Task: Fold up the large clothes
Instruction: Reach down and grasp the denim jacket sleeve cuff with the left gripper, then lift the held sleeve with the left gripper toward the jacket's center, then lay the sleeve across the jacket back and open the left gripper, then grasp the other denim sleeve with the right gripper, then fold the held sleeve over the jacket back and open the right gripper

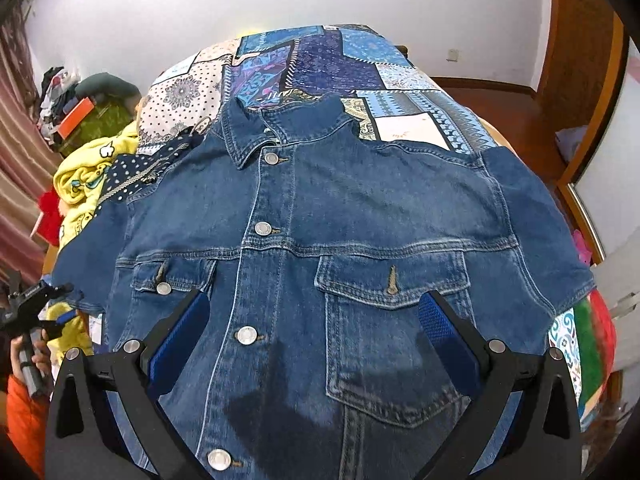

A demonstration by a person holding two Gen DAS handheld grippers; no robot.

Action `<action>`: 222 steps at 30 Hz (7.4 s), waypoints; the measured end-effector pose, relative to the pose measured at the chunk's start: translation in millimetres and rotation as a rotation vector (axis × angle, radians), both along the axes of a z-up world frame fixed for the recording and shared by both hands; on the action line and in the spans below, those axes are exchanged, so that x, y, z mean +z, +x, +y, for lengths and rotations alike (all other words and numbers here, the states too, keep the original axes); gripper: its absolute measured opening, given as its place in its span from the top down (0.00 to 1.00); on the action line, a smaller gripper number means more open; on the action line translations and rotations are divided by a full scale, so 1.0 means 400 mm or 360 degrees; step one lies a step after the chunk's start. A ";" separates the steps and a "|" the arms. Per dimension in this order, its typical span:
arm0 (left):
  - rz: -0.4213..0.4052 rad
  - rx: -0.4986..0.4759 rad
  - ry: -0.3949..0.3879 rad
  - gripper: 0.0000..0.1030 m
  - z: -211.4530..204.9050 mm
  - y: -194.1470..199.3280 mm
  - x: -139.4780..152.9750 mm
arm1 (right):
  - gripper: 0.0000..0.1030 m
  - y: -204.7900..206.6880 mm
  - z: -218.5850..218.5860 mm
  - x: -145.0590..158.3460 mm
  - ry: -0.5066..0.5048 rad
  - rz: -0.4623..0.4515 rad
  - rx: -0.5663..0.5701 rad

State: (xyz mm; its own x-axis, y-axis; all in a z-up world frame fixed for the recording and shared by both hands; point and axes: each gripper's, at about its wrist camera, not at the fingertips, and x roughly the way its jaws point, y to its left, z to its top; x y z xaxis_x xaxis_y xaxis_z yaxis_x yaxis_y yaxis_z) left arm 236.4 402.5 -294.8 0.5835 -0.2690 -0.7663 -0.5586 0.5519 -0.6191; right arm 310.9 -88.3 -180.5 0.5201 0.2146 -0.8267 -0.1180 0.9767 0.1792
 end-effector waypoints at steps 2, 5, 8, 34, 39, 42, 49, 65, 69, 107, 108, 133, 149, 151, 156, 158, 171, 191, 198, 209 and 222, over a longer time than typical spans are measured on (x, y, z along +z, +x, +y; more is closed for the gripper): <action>-0.0015 -0.0041 0.0043 0.33 -0.024 0.011 0.016 | 0.00 -0.006 -0.007 0.002 0.0015 -0.0001 -0.0006; 0.0030 -0.0028 0.0066 0.33 -0.028 0.039 0.002 | 0.00 -0.013 -0.017 0.005 0.0034 -0.0002 -0.0015; 0.0091 0.0051 0.0090 0.37 0.010 0.062 -0.027 | 0.00 -0.018 -0.026 0.008 0.0052 -0.0003 -0.0024; -0.0388 -0.0171 0.1126 0.90 -0.231 0.130 0.422 | 0.00 -0.034 -0.006 0.004 -0.0014 0.0006 0.0104; -0.0484 -0.0491 0.1253 0.90 -0.447 0.191 0.453 | 0.00 -0.048 -0.025 0.022 0.0019 -0.0023 0.0082; -0.0503 -0.0689 0.1211 0.90 -0.574 0.231 0.422 | 0.00 -0.061 -0.044 0.030 0.0018 -0.0044 0.0064; -0.0258 -0.1123 0.1037 0.89 -0.823 0.275 0.237 | 0.00 -0.081 -0.108 0.030 0.0034 -0.0044 0.0008; -0.0216 -0.0955 0.0739 0.30 -0.717 0.183 0.244 | 0.00 -0.086 -0.189 0.014 0.0101 -0.0029 -0.0093; -0.0198 -0.0711 0.0718 0.29 -0.583 0.178 0.233 | 0.00 -0.079 -0.186 0.008 0.0082 -0.0029 -0.0083; -0.0641 -0.0494 0.0879 0.85 -0.577 0.257 0.460 | 0.00 -0.052 -0.179 -0.009 0.0017 -0.0044 -0.0048; -0.0673 -0.0520 0.0904 0.85 -0.604 0.266 0.481 | 0.00 -0.055 -0.189 -0.006 0.0026 -0.0050 -0.0057; -0.0315 -0.1590 0.0859 0.85 -1.342 0.378 0.222 | 0.00 -0.092 -0.452 -0.031 0.0019 -0.0029 -0.0364; -0.0388 -0.1514 0.0958 0.36 -1.235 0.296 0.356 | 0.00 -0.074 -0.499 -0.042 -0.0077 -0.0016 -0.0350; -0.0396 -0.1444 0.1075 0.34 -1.183 0.287 0.379 | 0.00 -0.062 -0.510 -0.035 -0.0074 -0.0034 -0.0352; -0.0348 -0.1310 0.1216 0.31 -1.055 0.263 0.389 | 0.00 -0.016 -0.546 -0.038 -0.0107 -0.0026 -0.0373; -0.0307 -0.1264 0.1236 0.31 -1.010 0.257 0.377 | 0.00 0.004 -0.566 -0.059 -0.0102 0.0013 -0.0380; -0.0108 -0.1054 0.1066 0.31 -0.826 0.196 0.245 | 0.02 0.101 -0.691 -0.226 0.0265 0.0354 -0.0517; -0.0138 -0.0991 0.1032 0.31 -0.809 0.179 0.245 | 0.87 0.146 -0.780 -0.234 0.0541 0.0259 -0.0829; -0.0183 -0.0965 0.1042 0.31 -0.796 0.151 0.270 | 0.92 0.150 -0.728 -0.068 0.0556 0.0007 -0.0688; -0.0244 -0.0935 0.0986 0.31 -0.756 0.083 0.294 | 0.93 0.148 -0.357 0.188 0.0525 -0.0269 -0.0018; -0.0221 -0.0940 0.1010 0.31 -0.722 0.018 0.288 | 0.92 0.100 -0.053 -0.110 0.0341 0.0203 0.0367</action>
